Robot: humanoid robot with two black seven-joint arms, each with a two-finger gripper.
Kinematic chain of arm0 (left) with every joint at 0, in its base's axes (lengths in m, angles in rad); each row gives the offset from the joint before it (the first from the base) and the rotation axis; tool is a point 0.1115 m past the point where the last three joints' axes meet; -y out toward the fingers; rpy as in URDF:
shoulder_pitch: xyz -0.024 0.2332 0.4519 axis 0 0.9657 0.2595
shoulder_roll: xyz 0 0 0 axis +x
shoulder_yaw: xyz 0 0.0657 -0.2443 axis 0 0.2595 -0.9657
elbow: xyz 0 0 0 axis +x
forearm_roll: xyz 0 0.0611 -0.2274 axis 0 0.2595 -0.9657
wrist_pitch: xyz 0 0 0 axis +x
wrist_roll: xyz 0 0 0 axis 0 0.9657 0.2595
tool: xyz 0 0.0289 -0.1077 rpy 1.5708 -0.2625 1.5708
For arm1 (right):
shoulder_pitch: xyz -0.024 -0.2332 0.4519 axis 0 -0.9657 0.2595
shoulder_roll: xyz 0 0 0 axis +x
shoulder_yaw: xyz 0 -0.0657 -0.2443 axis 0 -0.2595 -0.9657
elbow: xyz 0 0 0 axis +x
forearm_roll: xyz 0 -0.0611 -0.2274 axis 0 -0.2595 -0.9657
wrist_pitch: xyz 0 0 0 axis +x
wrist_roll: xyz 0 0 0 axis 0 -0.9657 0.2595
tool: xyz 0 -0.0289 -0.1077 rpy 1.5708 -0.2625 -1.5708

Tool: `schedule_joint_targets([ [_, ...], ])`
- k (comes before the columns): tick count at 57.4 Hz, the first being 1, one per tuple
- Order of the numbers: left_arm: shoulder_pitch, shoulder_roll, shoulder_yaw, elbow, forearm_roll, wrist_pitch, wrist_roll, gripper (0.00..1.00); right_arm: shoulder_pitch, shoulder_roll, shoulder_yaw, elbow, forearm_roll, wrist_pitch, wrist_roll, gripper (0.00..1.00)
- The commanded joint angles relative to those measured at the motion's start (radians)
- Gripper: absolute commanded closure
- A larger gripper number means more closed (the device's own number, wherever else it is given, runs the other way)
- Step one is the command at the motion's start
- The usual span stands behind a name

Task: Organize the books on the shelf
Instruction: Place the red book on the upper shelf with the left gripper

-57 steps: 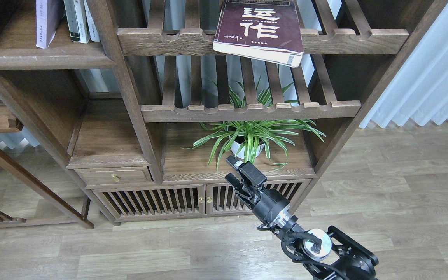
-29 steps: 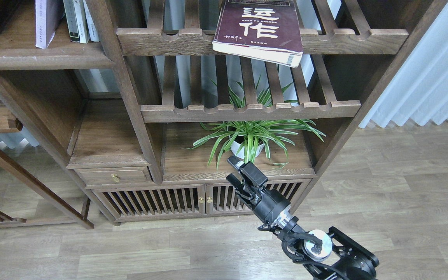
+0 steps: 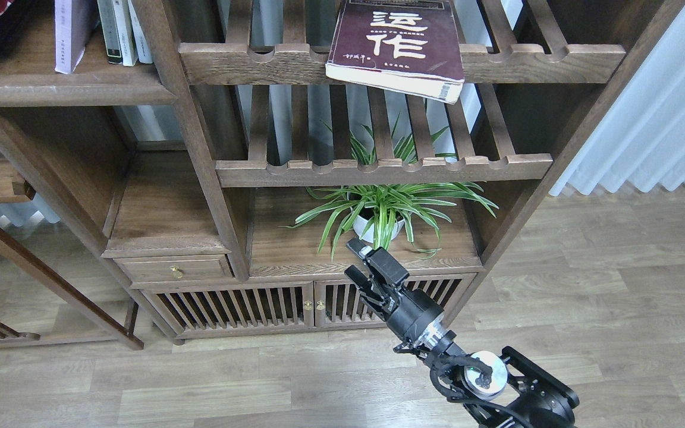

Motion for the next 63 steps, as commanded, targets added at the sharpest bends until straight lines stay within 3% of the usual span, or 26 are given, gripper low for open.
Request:
schedule_joint_targets([
  [1,-0.002,-0.002,0.03,0.013,0.0,-0.001,0.0,1.0,0.0,0.0,0.001,-0.002,0.0,0.0,0.001,0.04],
  [19,-0.002,0.015,0.127,0.017,0.0,-0.007,0.0,1.0,-0.008,0.0,0.001,-0.003,0.0,0.0,0.0,0.03],
  [50,-0.013,-0.037,0.138,0.137,-0.009,-0.007,0.0,1.0,-0.008,0.0,0.006,-0.003,0.005,0.0,0.0,0.02],
  [63,-0.012,-0.05,0.138,0.138,-0.02,-0.009,0.0,0.95,-0.008,0.0,0.009,-0.005,0.005,0.0,0.0,0.02],
])
